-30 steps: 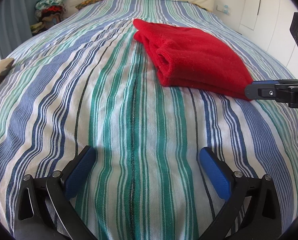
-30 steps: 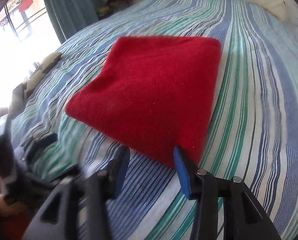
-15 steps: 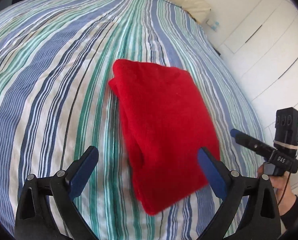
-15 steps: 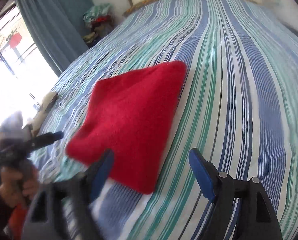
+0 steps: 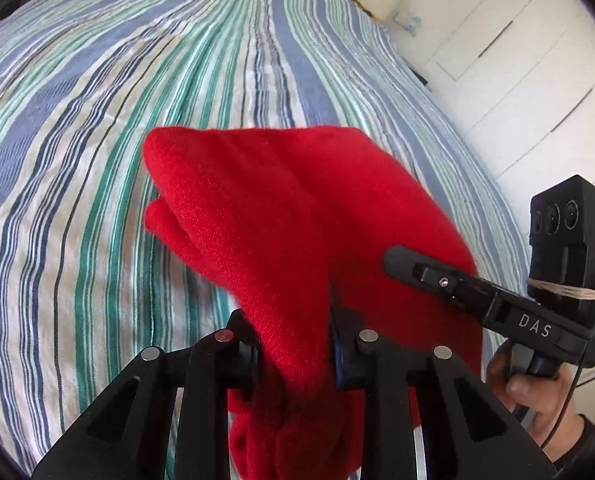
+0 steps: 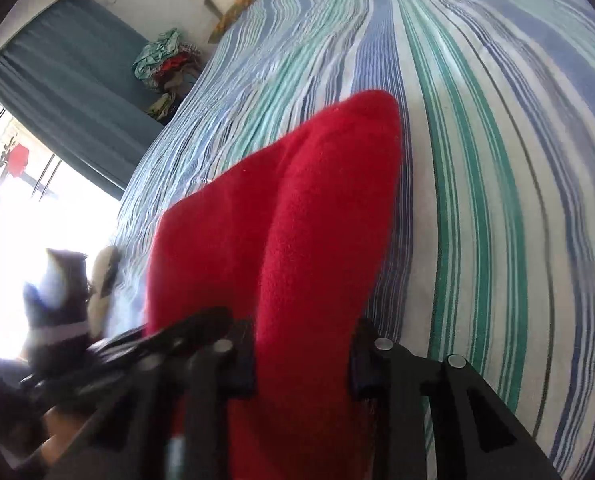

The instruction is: Fold small clothes

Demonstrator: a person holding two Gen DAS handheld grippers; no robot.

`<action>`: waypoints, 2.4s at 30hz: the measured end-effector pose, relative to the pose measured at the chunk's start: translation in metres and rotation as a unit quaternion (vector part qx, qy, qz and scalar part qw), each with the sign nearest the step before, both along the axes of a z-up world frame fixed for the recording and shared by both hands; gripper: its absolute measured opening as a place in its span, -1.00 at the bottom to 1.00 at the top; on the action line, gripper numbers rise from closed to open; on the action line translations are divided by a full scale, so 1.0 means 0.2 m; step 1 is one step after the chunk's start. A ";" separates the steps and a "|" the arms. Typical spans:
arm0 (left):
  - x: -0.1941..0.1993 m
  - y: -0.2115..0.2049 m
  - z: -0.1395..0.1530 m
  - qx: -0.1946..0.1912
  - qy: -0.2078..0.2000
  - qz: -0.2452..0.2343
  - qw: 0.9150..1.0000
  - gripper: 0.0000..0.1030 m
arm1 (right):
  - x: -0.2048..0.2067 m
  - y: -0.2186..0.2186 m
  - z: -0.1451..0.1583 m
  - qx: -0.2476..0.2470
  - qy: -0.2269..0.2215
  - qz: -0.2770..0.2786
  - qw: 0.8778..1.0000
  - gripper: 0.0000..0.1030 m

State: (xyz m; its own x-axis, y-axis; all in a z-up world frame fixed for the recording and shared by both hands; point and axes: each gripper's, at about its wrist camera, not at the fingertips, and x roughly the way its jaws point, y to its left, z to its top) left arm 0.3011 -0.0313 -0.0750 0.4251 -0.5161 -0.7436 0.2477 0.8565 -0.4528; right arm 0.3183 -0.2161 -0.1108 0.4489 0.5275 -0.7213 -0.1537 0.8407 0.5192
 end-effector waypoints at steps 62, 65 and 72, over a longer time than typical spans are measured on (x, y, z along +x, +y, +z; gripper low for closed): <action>-1.42 -0.15 0.77 0.248 -0.077 0.108 0.959 0.94 | -1.59 -0.15 0.93 -0.285 -0.045 -0.080 0.954 0.99; -1.42 -0.15 0.78 0.246 -0.074 0.107 0.960 0.93 | -1.59 -0.14 0.93 -0.289 -0.046 -0.079 0.953 0.99; -1.40 -0.15 0.77 0.246 -0.070 0.110 0.960 0.94 | -1.59 -0.13 0.94 -0.290 -0.050 -0.081 0.952 0.99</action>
